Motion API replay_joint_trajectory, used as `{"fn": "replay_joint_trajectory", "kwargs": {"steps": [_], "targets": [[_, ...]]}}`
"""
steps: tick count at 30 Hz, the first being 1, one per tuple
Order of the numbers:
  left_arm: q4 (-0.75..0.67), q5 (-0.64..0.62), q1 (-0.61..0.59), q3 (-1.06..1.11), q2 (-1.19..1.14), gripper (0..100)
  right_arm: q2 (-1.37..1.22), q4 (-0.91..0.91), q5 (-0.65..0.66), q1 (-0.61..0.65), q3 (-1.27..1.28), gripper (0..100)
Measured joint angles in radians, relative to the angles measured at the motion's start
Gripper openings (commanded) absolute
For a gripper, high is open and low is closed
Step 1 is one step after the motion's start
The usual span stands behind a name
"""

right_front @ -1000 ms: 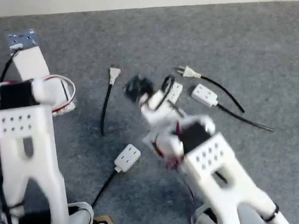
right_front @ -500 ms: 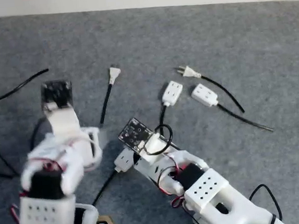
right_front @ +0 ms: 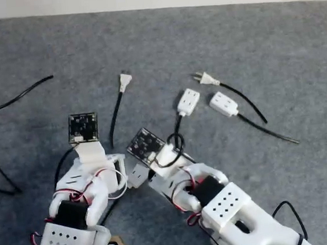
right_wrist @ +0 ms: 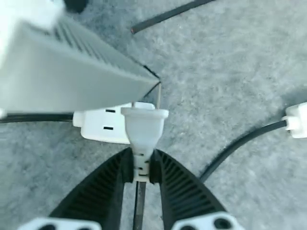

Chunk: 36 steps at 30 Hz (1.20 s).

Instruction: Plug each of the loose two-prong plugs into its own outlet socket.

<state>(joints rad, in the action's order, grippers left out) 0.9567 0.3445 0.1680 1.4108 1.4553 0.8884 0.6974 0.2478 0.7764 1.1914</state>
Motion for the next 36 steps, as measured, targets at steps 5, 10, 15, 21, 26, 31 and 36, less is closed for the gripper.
{"fn": "replay_joint_trajectory", "kwargs": {"steps": [5, 10, 15, 21, 26, 31, 36], "targets": [[-0.008, -0.002, 0.0, 0.021, 0.009, 31, -0.002, 0.16, 0.002, 0.0, -0.183, 0.5], [-0.009, -0.002, 0.058, 0.026, 0.011, 31, -0.002, 0.253, 0.003, 0.0, -0.319, 0.5], [-0.009, -0.002, 0.071, 0.043, 0.002, 31, -0.002, 0.253, 0.002, -0.003, -0.353, 0.5], [-0.008, -0.002, 0.089, 0.052, 0.003, 31, 0.0, 0.258, 0.002, 0.0, -0.365, 0.5], [-0.008, -0.002, -0.028, 0.038, 0.014, 31, 0.0, 0.305, 0.002, 0.002, -0.365, 0.5], [-0.011, -0.017, -0.138, 0.012, 0.014, 31, 0.0, 0.334, 0.002, 0.002, -0.365, 0.5], [-0.049, -0.034, -0.08, 0.012, 0.014, 31, 0.0, 0.339, 0.002, 0.025, -0.365, 0.5]]}}
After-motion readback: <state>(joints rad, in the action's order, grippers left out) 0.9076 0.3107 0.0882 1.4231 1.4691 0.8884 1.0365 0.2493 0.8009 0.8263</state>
